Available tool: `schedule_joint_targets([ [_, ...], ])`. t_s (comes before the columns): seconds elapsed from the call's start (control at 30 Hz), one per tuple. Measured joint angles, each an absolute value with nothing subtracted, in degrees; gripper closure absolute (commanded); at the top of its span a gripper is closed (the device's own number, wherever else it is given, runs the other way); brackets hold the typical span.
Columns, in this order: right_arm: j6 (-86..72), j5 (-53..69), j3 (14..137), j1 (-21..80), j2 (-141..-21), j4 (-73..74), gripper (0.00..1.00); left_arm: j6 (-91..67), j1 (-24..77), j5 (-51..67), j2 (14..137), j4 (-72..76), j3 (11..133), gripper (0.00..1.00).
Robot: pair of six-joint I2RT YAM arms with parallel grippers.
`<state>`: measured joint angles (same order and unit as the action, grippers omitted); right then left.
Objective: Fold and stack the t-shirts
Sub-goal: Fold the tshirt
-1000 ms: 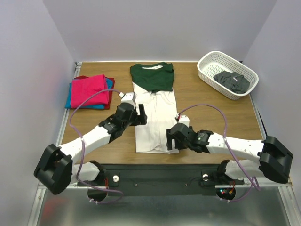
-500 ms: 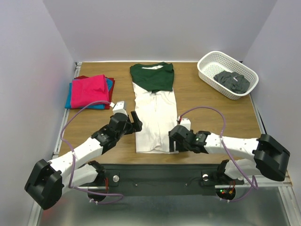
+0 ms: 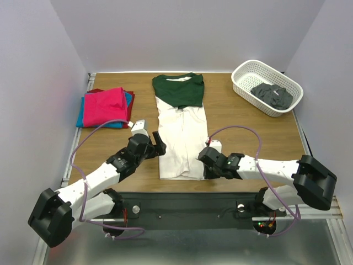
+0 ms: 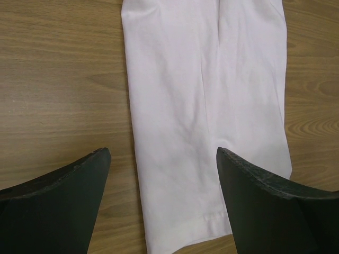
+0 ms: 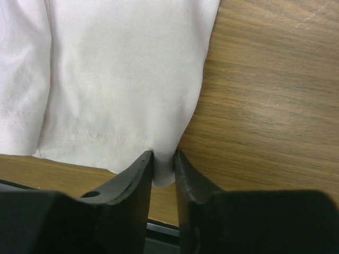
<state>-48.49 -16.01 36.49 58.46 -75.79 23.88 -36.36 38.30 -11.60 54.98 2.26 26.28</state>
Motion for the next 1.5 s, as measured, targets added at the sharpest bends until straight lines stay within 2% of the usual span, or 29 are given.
schedule_joint_targets([
  [0.07,-48.4,-15.5,36.5,58.5,-75.7,23.8,0.88,-36.4,38.4,-11.8,55.0,2.0,25.8,0.07],
  [0.2,-48.5,-15.2,36.5,58.5,-74.9,23.8,1.0,-36.7,39.6,-12.1,55.0,1.4,25.1,0.07],
  [0.5,-48.4,-15.9,34.0,58.5,-71.5,23.6,0.99,-41.8,46.6,-12.8,55.0,-1.0,20.8,0.13],
  [0.8,-48.4,-16.1,33.9,58.5,-71.5,23.6,1.0,-49.7,54.9,-14.5,53.0,-5.0,19.9,0.23],
  [1.03,-48.4,-16.1,33.9,58.5,-71.7,23.6,1.0,-54.2,59.2,-15.9,56.9,-6.0,19.9,0.38],
  [1.07,-48.4,-16.1,33.9,58.5,-71.7,23.6,1.0,-54.7,59.4,-16.3,57.1,-6.0,19.9,0.43],
  [1.2,-48.4,-16.1,33.9,58.5,-71.7,23.6,1.0,-56.4,60.3,-17.2,57.7,-6.3,19.9,0.49],
  [1.27,-48.4,-16.1,33.9,58.5,-71.7,23.6,1.0,-57.1,60.8,-17.5,58.2,-6.2,20.0,0.58],
  [1.37,-48.4,-16.2,33.9,58.5,-71.7,23.6,1.0,-57.6,61.3,-17.8,59.5,-6.2,20.4,0.61],
  [1.43,-48.4,-16.2,33.9,58.5,-71.7,23.6,1.0,-57.8,61.6,-18.0,60.3,-6.2,20.9,0.69],
  [1.47,-48.4,-16.3,33.9,58.5,-71.7,23.6,0.99,-58.0,61.8,-18.2,60.7,-6.2,20.9,0.78],
  [1.5,-48.4,-16.3,33.9,58.5,-71.7,23.6,1.0,-58.3,62.0,-18.3,61.0,-6.2,21.0,0.82],
])
